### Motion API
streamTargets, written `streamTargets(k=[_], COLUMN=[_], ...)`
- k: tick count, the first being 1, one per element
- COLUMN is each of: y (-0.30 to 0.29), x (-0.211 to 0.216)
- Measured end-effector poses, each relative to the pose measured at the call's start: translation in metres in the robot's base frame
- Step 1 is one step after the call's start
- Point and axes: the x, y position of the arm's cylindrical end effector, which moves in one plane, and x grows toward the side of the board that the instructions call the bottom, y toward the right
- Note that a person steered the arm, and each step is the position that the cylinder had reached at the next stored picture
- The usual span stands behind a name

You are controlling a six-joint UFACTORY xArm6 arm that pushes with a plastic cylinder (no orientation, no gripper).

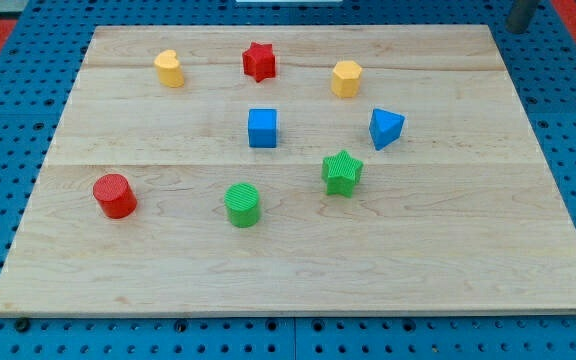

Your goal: Move the triangle into the green star

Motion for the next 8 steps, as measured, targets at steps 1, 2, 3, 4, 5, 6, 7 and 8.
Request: streamTargets(k=[1, 2, 3, 4, 5, 6, 7, 8], y=[-0.028, -0.047, -0.047, -0.047, -0.048, -0.092, -0.135, -0.135], x=[0.076, 0.1, 0.1, 0.1, 0.124, 0.147, 0.162, 0.162])
